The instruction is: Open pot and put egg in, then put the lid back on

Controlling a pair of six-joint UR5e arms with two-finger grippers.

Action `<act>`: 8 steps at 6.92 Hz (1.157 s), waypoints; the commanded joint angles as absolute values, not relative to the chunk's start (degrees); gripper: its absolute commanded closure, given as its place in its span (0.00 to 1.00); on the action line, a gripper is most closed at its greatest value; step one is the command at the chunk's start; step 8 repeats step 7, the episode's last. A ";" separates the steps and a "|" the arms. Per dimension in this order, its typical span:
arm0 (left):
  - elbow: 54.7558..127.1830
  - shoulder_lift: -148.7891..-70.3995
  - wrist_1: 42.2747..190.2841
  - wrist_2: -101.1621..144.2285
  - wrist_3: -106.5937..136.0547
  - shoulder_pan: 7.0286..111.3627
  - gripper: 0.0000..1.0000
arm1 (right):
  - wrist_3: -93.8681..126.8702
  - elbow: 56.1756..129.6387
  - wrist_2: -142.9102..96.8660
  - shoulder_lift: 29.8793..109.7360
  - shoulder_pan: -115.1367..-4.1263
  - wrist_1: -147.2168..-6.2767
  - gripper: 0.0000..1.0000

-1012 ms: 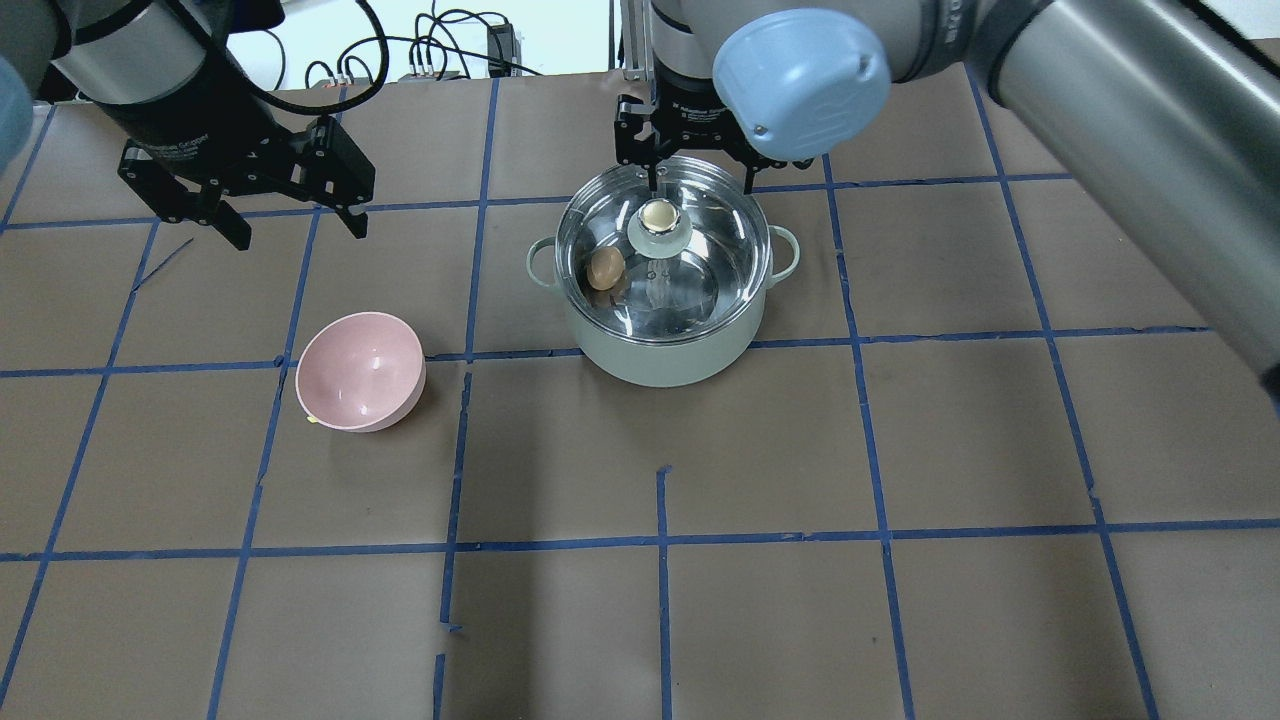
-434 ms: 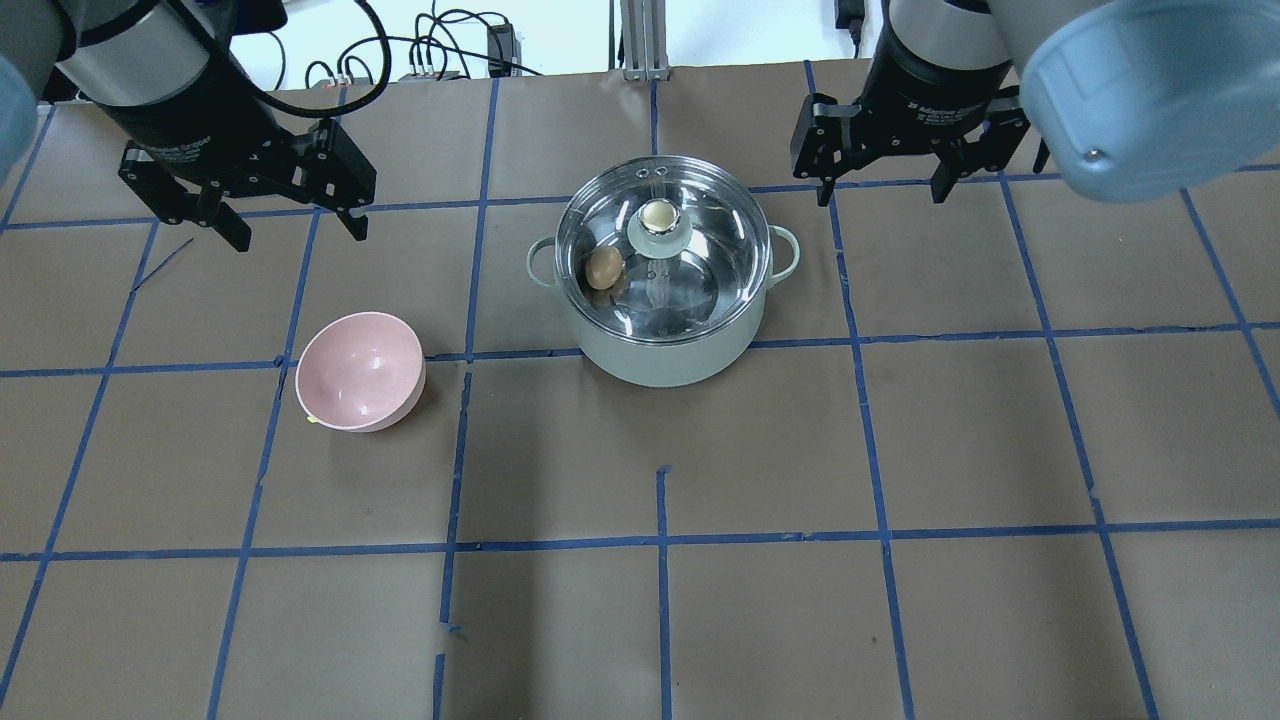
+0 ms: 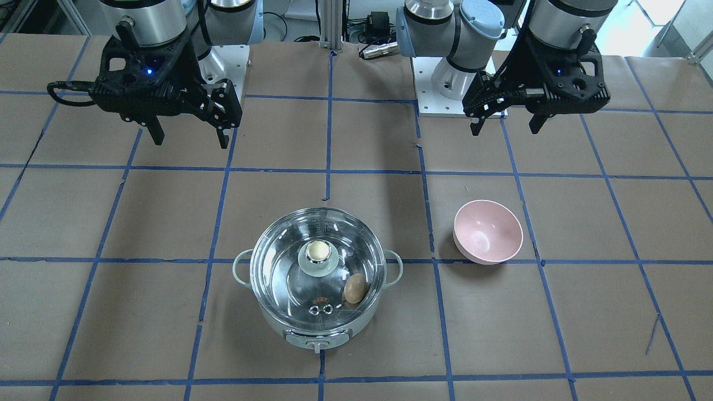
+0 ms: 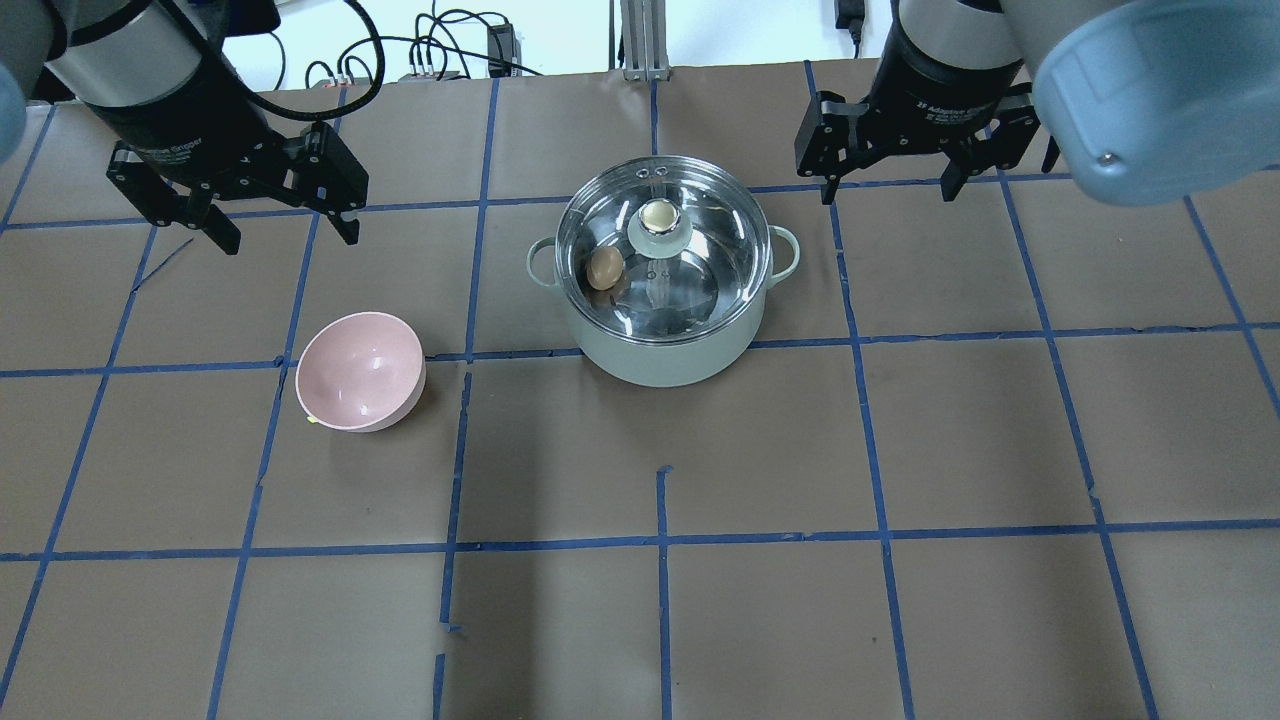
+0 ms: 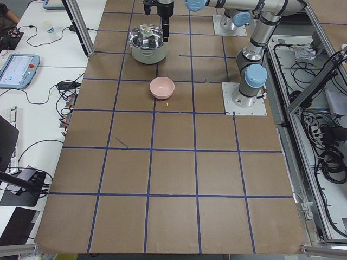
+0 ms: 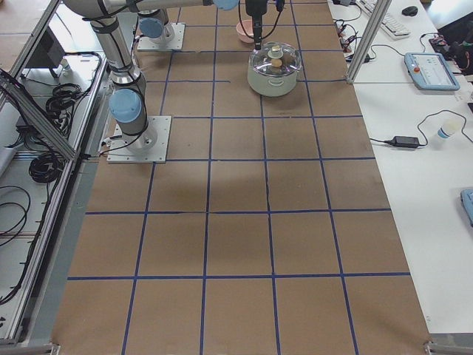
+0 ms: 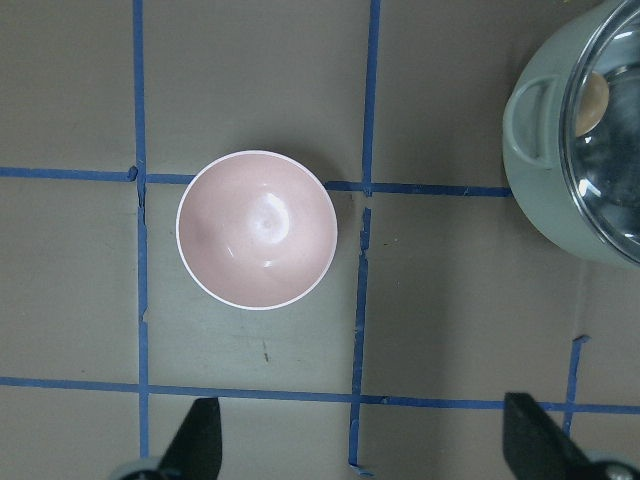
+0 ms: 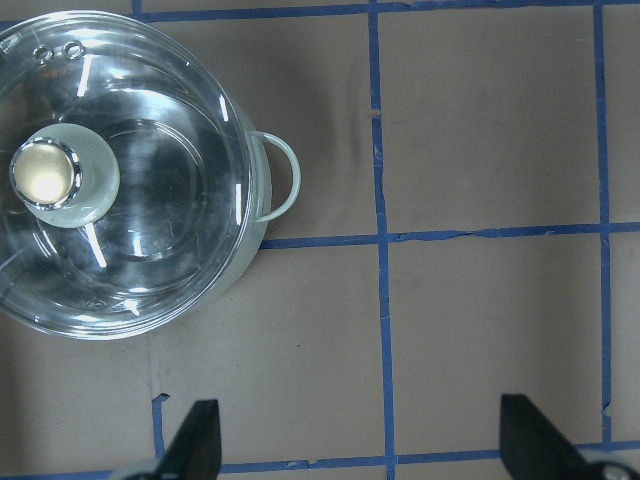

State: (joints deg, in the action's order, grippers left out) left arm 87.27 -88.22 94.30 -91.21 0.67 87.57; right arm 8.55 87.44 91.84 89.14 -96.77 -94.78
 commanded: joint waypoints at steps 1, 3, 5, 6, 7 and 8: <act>86.84 -88.24 94.74 -91.49 0.35 87.19 0.00 | 8.52 87.54 91.85 89.21 -96.77 -94.66 0.01; 86.66 -88.16 96.50 -91.58 0.35 87.27 0.00 | 8.44 87.54 91.85 89.12 -96.77 -94.66 0.01; 86.84 -88.15 96.42 -91.14 0.44 87.54 0.00 | 8.44 87.63 91.85 89.12 -96.77 -94.66 0.01; 86.84 -88.15 96.42 -91.06 0.44 87.63 0.00 | 8.44 87.71 91.85 89.12 -96.77 -94.66 0.01; 86.84 -88.15 96.42 -91.23 0.53 87.54 0.00 | 8.44 87.71 91.76 89.21 -96.77 -94.66 0.01; 86.84 -88.15 96.42 -91.23 0.53 87.54 0.00 | 8.44 87.71 91.76 89.21 -96.77 -94.66 0.01</act>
